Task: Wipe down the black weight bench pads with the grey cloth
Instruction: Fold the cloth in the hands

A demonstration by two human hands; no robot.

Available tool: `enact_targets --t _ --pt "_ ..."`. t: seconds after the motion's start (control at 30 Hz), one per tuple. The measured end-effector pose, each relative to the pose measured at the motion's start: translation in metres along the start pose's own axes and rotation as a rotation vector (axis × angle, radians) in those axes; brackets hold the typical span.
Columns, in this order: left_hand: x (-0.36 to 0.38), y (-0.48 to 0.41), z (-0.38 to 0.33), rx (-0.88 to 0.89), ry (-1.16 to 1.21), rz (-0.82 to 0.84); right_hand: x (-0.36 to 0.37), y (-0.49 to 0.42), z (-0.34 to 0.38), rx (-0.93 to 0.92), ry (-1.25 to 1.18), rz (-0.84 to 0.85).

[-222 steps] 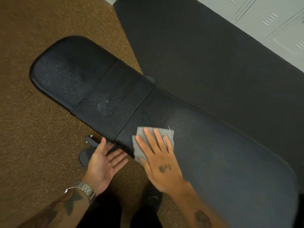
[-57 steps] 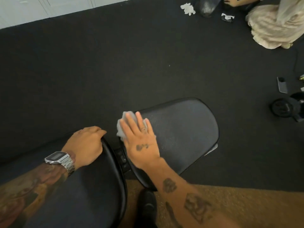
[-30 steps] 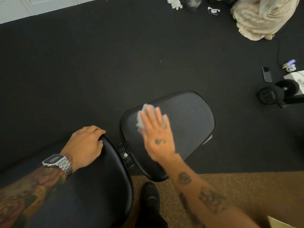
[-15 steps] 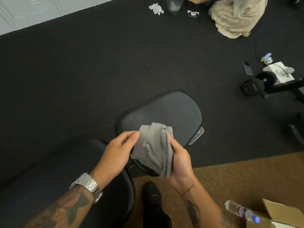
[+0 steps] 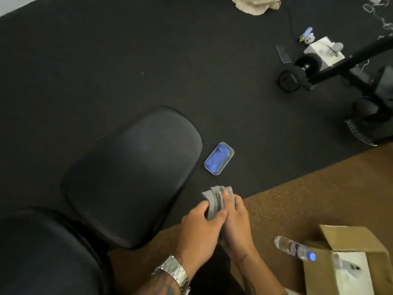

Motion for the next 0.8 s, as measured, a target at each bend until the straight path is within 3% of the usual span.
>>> enact_targets --t 0.17,0.3,0.4,0.5,0.8 --pt "0.047 -0.102 0.009 -0.207 0.206 0.020 -0.058 -0.104 -0.024 0.194 -0.088 0.004" --pt "0.063 -0.192 0.024 -0.276 0.108 -0.017 -0.086 -0.187 -0.040 0.282 -0.179 0.075" --pt "0.069 -0.249 0.030 -0.325 -0.027 -0.093 -0.097 -0.242 -0.053 0.294 -0.062 0.128" --pt "0.074 -0.282 0.036 -0.300 -0.098 -0.155 -0.100 -0.292 -0.071 0.288 0.035 0.062" --pt "0.079 -0.315 0.065 -0.201 0.050 -0.291 -0.070 -0.418 -0.095 0.245 -0.226 0.053"
Point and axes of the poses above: each hand's wrist, its own y-axis away from the middle knuckle, its own x-axis out of the palm, z = x × y, the point moved 1 cm from there along -y, towards the middle knuckle, and after that the axes turned 8 degrees about z, right-handed, at the moved point
